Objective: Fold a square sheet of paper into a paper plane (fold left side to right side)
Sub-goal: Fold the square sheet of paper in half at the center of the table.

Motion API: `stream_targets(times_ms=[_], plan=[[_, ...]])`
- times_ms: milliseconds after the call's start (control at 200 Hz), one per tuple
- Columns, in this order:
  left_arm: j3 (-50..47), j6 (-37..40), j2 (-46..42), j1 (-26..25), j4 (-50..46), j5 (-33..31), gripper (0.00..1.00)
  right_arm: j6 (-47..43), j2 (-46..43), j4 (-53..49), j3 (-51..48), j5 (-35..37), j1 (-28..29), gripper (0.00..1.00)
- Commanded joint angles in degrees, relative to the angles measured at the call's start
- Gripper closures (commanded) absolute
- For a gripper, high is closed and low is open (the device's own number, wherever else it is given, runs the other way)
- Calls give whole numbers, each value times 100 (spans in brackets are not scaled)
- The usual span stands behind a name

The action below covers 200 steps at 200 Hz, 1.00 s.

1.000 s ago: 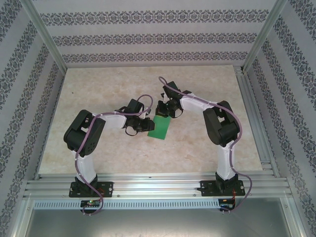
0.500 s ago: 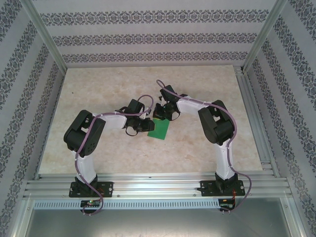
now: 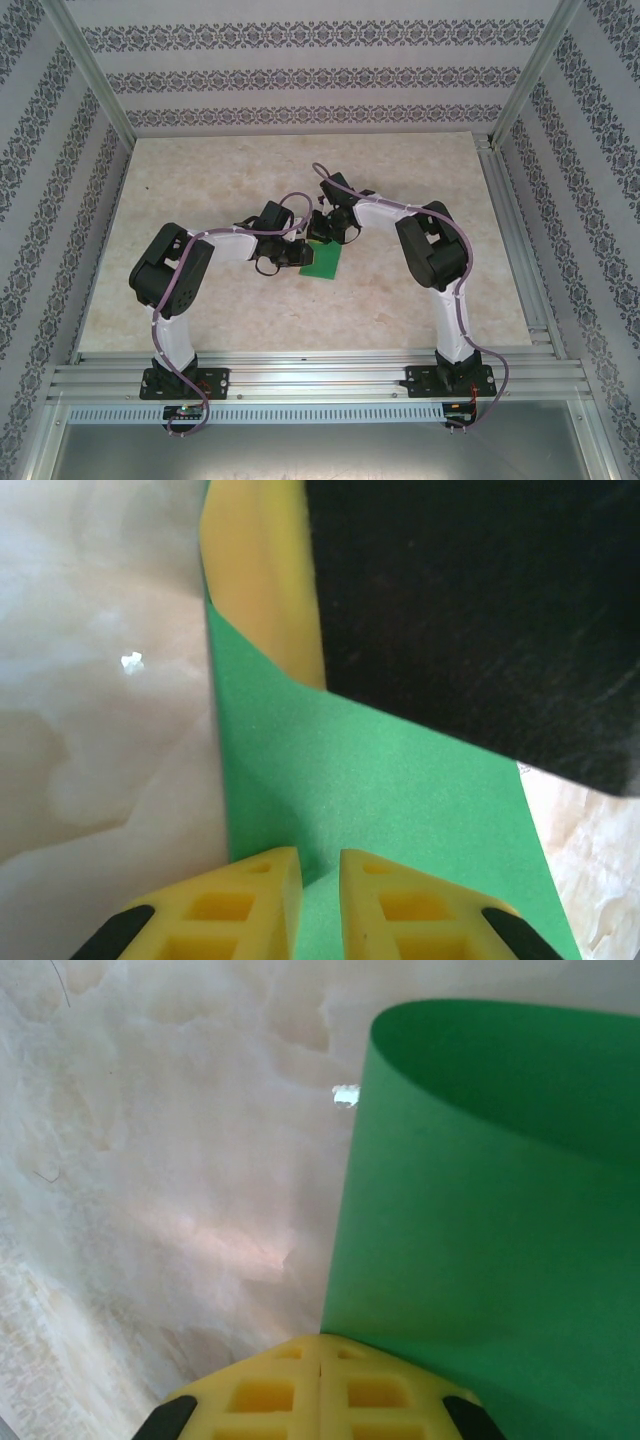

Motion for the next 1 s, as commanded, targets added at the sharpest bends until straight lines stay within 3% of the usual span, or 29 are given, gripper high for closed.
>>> stream_targets(times_ms=[0, 994], plan=[[-287, 231, 336, -103, -749, -602, 79, -228, 294, -60, 233, 710, -201, 96], [-634, 197, 149, -111, -675, -638, 80, -531, 1011, -692, 1625, 1319, -762, 95]])
